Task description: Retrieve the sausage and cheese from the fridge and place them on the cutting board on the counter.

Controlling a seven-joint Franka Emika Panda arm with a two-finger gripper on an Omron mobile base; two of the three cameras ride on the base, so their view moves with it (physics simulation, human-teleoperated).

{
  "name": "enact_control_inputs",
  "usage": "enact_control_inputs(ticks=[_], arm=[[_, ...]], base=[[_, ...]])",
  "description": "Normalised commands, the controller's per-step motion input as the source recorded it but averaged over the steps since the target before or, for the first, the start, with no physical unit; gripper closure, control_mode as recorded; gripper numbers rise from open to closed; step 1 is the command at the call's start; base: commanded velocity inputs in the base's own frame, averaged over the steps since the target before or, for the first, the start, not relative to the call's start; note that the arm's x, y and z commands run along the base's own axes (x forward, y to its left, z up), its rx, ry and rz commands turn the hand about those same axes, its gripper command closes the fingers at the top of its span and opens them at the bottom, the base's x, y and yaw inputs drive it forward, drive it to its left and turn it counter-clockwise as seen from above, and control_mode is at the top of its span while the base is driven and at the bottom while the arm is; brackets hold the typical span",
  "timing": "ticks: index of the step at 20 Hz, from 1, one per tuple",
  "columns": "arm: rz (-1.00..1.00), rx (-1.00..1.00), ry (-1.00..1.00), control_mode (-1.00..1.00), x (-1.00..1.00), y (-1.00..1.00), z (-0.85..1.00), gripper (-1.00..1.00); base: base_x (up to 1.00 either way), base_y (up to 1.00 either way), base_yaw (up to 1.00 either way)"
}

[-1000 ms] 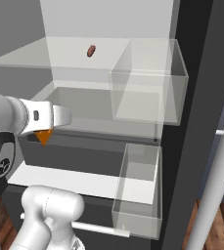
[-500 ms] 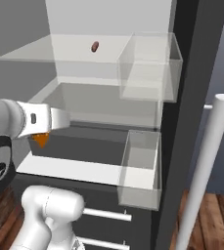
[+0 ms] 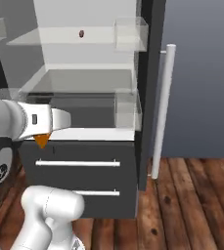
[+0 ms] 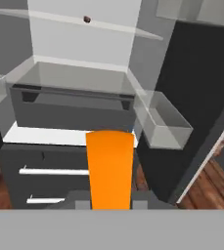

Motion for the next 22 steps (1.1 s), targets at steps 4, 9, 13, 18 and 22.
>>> enact_control_inputs(ticks=[4,9,13,18,22], arm=[[0.00,0.00,0.00,1.00,0.00,0.00,0.00,1.00],[0.00,0.00,0.00,1.00,0.00,0.00,0.00,1.00],[0.00,0.00,0.00,1.00,0.00,0.00,0.00,1.00],[0.00,0.00,0.00,1.00,0.00,0.00,0.00,1.00],[0.00,0.00,0.00,1.00,0.00,0.00,0.00,1.00]], base=[[-0.58,-0.01,-0.80],[-0.39,0.00,-0.91],[-0.17,0.00,-0.95],[0.00,0.00,-0.98],[0.45,0.00,-0.73]])
